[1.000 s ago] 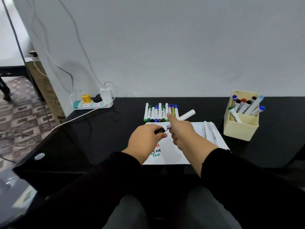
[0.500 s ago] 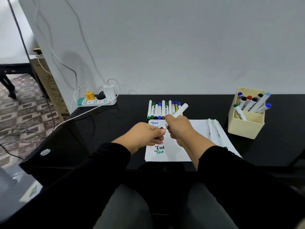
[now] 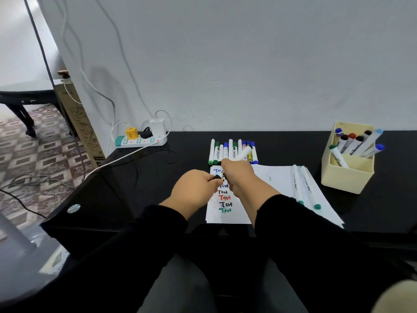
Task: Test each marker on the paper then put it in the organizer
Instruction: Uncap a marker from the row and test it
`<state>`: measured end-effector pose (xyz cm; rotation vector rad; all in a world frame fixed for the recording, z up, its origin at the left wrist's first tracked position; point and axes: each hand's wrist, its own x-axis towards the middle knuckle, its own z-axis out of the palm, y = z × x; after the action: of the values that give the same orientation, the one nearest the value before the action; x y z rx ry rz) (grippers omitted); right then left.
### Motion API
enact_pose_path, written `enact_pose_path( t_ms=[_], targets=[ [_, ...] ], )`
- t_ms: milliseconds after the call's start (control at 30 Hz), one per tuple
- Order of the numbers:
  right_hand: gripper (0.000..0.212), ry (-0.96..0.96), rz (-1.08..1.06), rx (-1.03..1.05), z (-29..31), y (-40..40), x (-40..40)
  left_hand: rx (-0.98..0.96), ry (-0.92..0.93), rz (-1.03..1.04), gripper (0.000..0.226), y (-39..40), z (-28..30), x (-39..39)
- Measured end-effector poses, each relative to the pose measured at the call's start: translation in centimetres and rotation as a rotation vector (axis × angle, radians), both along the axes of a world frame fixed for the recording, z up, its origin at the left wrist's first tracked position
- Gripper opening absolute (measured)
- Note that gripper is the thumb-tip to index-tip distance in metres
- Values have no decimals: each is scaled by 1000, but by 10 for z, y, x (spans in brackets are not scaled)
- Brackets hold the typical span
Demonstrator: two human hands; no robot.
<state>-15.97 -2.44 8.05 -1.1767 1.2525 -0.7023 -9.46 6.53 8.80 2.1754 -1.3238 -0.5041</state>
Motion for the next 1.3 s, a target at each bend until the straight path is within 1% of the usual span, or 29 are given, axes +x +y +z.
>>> enact_pose_path(
  t_ms=[67, 100, 133, 167, 200, 300, 433, 500, 567, 600, 667, 733, 833, 1067, 1300],
  targets=[
    [10, -23, 36, 10, 0, -6, -6, -3, 323, -7, 24, 4, 5, 8],
    [8, -56, 25, 25, 0, -12, -14, 24, 477, -25, 20, 8, 8, 12],
    [13, -92, -3, 47, -1, -20, -24, 50, 570, -29, 17, 13, 8, 18],
    [16, -113, -32, 65, -3, -29, -34, 65, 592, -10, 16, 16, 6, 24],
    [17, -111, -46, 76, -4, -35, -42, 63, 570, 30, 18, 18, 2, 31],
    [15, -82, -20, 64, -9, -36, -47, -5, 418, 138, 24, 14, -12, 39],
    [25, -137, 2, 43, -18, -24, -44, 8, 156, 126, 35, 6, -26, 32],
    [22, -121, 26, -10, -24, -21, -50, 3, 94, 139, 36, 5, -38, 31],
    [17, -55, 49, -85, -32, -14, -58, -35, 45, 158, 33, 4, -53, 34],
    [18, -15, 53, -126, -36, -10, -61, -53, 17, 171, 32, 3, -61, 35],
    [30, 34, 42, -206, -44, -2, -64, -35, -50, 203, 34, 1, -73, 37],
    [38, 64, 44, -267, -50, 6, -64, 8, -78, 230, 36, -1, -79, 35],
    [42, 100, 89, -334, -57, 13, -62, 32, -105, 231, 35, -4, -87, 31],
    [40, 165, 151, -390, -69, 15, -59, 108, -224, 191, 43, -9, -97, 31],
    [40, 195, 212, -448, -71, 16, -58, 143, -265, 193, 46, -10, -101, 31]
  ],
)
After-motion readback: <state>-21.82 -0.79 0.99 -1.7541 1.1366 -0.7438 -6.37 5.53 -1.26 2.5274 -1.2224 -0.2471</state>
